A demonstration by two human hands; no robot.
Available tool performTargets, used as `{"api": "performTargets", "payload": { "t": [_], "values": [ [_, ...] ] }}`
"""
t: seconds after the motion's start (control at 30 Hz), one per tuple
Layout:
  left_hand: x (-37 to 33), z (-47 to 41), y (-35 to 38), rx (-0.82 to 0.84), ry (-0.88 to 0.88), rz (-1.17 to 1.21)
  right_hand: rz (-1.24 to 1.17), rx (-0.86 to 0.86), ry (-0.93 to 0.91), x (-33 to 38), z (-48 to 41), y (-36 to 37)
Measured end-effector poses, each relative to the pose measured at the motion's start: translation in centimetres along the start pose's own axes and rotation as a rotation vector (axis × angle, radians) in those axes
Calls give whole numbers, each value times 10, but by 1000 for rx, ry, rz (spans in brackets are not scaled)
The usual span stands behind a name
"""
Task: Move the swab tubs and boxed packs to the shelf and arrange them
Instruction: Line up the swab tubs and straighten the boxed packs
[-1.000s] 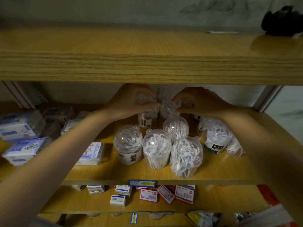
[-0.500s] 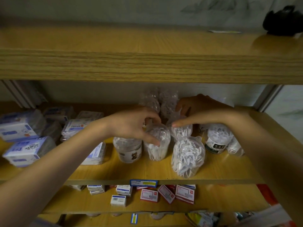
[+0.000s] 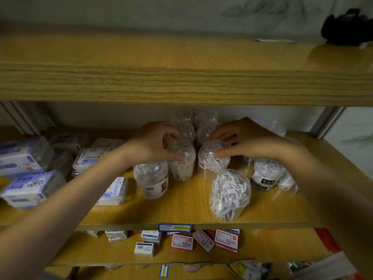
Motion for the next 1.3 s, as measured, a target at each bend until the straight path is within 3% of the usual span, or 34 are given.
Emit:
{"api": "performTargets", "payload": {
  "t": [0.27,0.43,0.53,0.7,0.9,1.3],
  "values": [
    [1,4,4,-23,7,-7,48,-19,-32,1,1,2],
    [7,29,-23,-125,45,-28,61,-220,-188,10,21,-17],
    [24,44,-26,-90,-7,-33,125,-197,-229,16,40,-17],
    [36,57,-17,-39,10,-16,131,-4,-71,13,66,-1],
    [34,59,-13,-49,27,106,362,-64,5,7,72,12],
    [8,71,-2,-37,134,248,309,-118,-6,-7,81,12]
  ]
}}
Point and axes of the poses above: each hand's wrist, its own z-axis away from the middle knuckle, its own y-axis out of the palm, x = y × z, the point moved 9 cm from there along -z, towards the middle knuckle, and after that the axes turned 15 degrees about -z, right-handed, at the moved point
